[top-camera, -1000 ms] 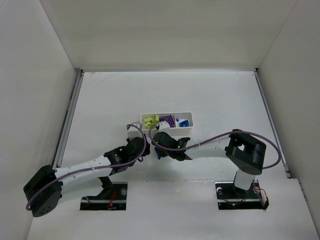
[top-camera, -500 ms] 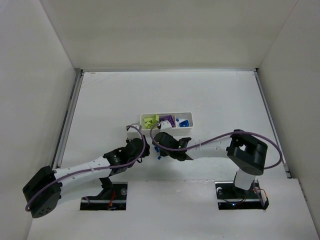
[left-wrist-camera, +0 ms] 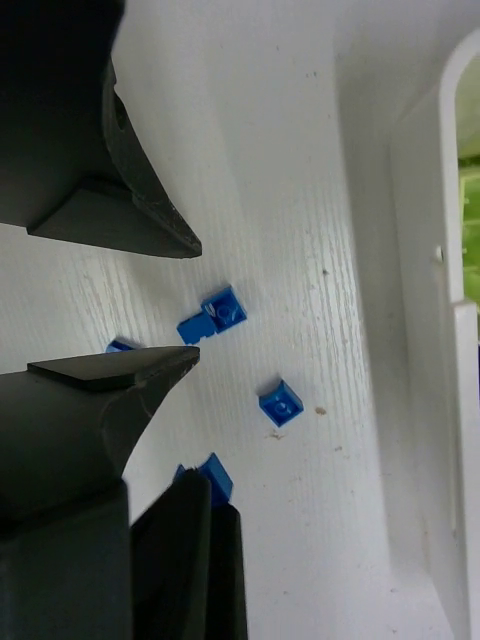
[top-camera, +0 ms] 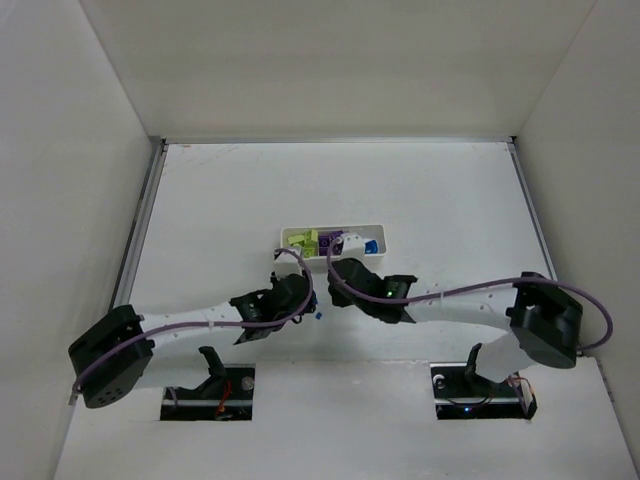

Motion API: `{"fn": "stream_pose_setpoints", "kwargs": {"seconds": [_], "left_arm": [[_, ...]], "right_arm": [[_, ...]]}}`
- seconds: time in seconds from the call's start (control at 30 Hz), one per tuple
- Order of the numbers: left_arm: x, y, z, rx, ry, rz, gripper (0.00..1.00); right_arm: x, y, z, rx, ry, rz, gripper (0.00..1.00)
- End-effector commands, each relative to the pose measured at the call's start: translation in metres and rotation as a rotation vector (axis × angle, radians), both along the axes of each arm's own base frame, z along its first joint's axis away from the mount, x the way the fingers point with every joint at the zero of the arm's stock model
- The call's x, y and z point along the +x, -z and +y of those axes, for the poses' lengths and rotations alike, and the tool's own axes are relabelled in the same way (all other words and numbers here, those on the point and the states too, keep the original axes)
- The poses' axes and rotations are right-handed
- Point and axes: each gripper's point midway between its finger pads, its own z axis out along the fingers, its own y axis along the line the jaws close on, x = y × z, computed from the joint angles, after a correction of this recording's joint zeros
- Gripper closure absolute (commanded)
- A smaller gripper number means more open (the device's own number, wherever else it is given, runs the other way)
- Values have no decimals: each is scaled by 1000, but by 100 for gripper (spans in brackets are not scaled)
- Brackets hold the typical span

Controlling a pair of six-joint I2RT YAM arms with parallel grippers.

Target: Sort the legos into containers by color

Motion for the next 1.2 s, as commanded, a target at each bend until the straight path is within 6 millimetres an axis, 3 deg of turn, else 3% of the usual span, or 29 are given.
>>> {"fn": "stream_pose_setpoints", "kwargs": {"seconds": [0.0, 0.23, 0.43, 0.5, 0.6, 0.67, 0.9, 1.17], "left_arm": [[9, -24, -29, -58, 41, -45, 62], [12, -17, -33, -12, 37, -46, 63], [16, -11, -28, 37, 7, -61, 63], [16, -9, -30, 40, 10, -58, 63], [16, -4, -29, 55, 9, -52, 63], [17, -1, -28, 65, 5, -48, 64], [20, 5, -29, 79, -1, -45, 66], [25, 9, -30, 83, -22, -63, 69]], "right_arm": [[22, -28, -19, 44, 57, -68, 76], [78, -55, -66, 64, 179, -149, 75], [119, -51, -91, 36, 266, -169, 75], [124, -52, -94, 45, 283, -172, 69], [124, -58, -97, 54, 289, -195, 52], [121, -61, -97, 64, 285, -202, 47], [86, -52, -80, 90, 201, -185, 49], [43, -15, -56, 117, 102, -69, 54]]}}
